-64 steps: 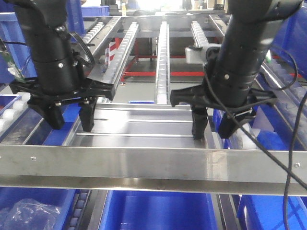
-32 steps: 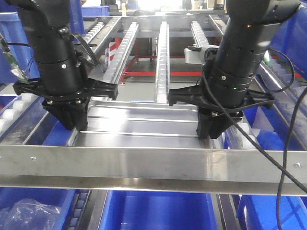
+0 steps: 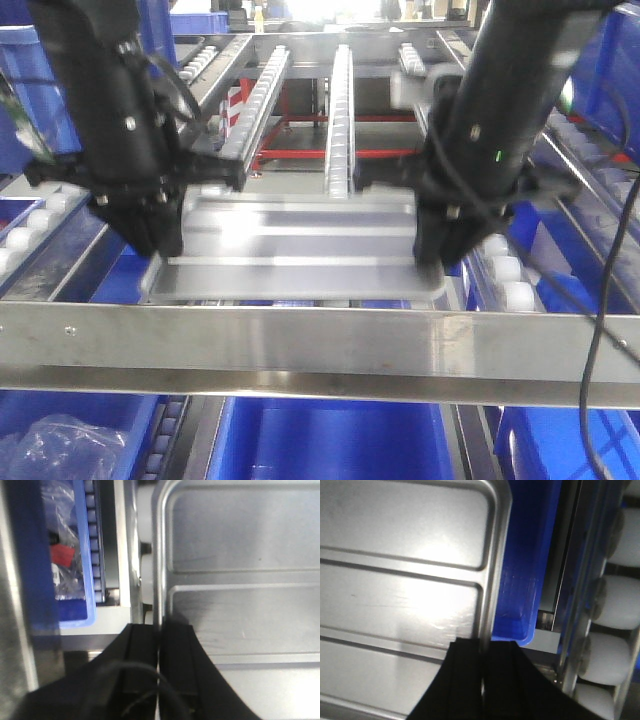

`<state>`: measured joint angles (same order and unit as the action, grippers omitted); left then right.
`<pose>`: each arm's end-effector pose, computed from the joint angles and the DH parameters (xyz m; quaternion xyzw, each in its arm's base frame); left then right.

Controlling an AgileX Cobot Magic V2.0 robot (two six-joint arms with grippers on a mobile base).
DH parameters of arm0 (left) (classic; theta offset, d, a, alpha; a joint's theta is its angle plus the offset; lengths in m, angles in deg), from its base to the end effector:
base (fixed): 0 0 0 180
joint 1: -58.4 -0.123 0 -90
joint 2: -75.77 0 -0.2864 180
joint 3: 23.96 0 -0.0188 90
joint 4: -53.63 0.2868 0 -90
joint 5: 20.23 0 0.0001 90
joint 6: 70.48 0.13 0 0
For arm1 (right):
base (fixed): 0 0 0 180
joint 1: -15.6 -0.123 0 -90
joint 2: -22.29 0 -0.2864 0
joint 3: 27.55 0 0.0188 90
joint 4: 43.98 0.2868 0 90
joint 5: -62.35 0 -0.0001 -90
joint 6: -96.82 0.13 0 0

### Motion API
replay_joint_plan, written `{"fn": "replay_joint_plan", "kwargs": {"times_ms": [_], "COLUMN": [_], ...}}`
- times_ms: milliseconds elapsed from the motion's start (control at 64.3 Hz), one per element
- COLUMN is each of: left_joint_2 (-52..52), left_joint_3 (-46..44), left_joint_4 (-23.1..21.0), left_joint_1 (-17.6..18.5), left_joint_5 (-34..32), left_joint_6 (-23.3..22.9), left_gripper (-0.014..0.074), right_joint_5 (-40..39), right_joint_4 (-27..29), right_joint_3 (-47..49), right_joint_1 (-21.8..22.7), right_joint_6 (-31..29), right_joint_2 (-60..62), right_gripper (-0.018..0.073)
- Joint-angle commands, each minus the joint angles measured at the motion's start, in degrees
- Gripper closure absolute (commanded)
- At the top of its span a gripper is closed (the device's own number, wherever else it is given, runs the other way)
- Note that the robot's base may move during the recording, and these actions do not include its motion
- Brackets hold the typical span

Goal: Grab silver tray and stack on right shelf
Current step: 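Lift the silver tray up off the shelf with both grippers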

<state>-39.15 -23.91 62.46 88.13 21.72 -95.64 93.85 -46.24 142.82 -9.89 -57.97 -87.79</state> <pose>0.3886 -0.2066 0.1600 0.0847 0.9743 -0.0370 0.2055 0.3796 0.1780 0.1522 -0.0161 0.9684 0.0936 0.2307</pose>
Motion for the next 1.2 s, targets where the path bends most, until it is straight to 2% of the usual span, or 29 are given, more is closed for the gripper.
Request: {"fn": "replay_joint_plan", "kwargs": {"times_ms": [0,218,326,420,606,684,761,855,1181], "left_joint_2": [6.9,16.6,21.0,23.7,25.1,25.1,25.1,25.1,25.1], "left_joint_3": [-1.8,-1.8,-1.8,-1.8,-1.7,-1.7,-1.6,-1.3,-1.0], "left_joint_4": [1.9,2.6,2.6,3.0,8.5,8.5,8.4,8.0,7.9], "left_joint_1": [-0.1,0.4,2.2,5.3,13.2,16.1,18.1,19.1,19.2], "left_joint_5": [-0.4,2.3,4.8,7.5,16.0,17.5,17.7,17.5,18.1], "left_joint_6": [-0.2,-0.7,-2.3,-2.5,-8.3,-8.8,-11.9,-12.8,-12.7], "left_gripper": [0.0691,0.0691,0.0691,0.0691,0.0691,0.0691,0.0691,0.0691,0.0691], "right_joint_5": [-1.5,2.9,7.2,12.2,19.8,21.9,24.2,25.2,24.7], "right_joint_4": [-1.4,-1.5,-1.7,-3.1,-4.4,-4.4,-4.4,-4.4,-4.4], "right_joint_3": [1.7,1.6,1.5,1.5,1.4,1.4,1.4,1.4,1.4], "right_joint_1": [0.3,0.2,-0.3,-1.7,-6.1,-7.4,-8.5,-8.7,-8.7], "right_joint_6": [-1.0,-1.0,-1.0,-1.0,-1.0,-0.5,0.6,1.5,1.5], "right_joint_2": [7.5,16.8,20.3,22.6,26.4,27.7,28.6,29.4,29.6], "right_gripper": [0.0503,0.0503,0.0503,0.0503,0.0503,0.0503,0.0503,0.0503,0.0503]}}
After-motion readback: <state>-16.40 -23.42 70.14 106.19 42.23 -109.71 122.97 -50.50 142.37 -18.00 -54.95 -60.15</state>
